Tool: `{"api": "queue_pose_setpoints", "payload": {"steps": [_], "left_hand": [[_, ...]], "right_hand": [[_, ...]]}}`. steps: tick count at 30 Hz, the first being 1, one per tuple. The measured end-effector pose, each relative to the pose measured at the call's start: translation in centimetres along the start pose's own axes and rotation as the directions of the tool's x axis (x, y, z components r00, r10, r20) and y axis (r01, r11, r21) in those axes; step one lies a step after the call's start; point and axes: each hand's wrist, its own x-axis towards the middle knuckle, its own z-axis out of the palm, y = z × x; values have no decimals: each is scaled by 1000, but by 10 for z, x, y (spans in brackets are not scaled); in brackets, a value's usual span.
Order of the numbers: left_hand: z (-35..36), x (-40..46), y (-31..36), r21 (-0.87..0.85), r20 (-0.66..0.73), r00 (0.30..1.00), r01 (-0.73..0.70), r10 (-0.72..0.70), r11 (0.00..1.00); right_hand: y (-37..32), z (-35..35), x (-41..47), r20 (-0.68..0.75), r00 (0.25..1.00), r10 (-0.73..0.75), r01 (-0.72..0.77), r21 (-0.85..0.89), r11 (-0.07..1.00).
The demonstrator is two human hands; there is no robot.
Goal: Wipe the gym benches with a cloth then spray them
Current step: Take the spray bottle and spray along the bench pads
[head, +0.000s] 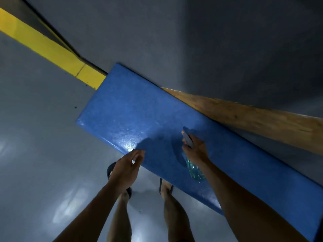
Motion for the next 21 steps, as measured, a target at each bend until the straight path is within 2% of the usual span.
{"api": "queue_pose_setpoints", "payload": {"steps": [5, 9, 12, 16, 19, 21], "left_hand": [[-14, -3, -19, -2, 37, 999, -18, 18, 1000], [-35, -8, -34, 12, 84, 994, -64, 63, 998], [-52, -9, -49, 27, 114, 993, -48, 44, 998], [-78, -9, -68, 60, 140, 988, -71, 62, 996], [-98, -8, -79, 97, 166, 985, -64, 48, 993], [-111, -7, -86, 107, 177, 983, -65, 46, 992]], "right_hand": [[18, 35, -36, -65, 998, 20, -25, -71, 997], [21, 69, -65, -55, 998, 41, -37, 70, 997], [17, 92, -89, -22, 999, 45, -41, 174, 984], [12, 124, -119, -8, 996, 86, -84, 142, 986], [15, 150, -135, -12, 976, 218, -218, -30, 975], [26, 168, -143, 4, 968, 249, -249, -15, 968]]}}
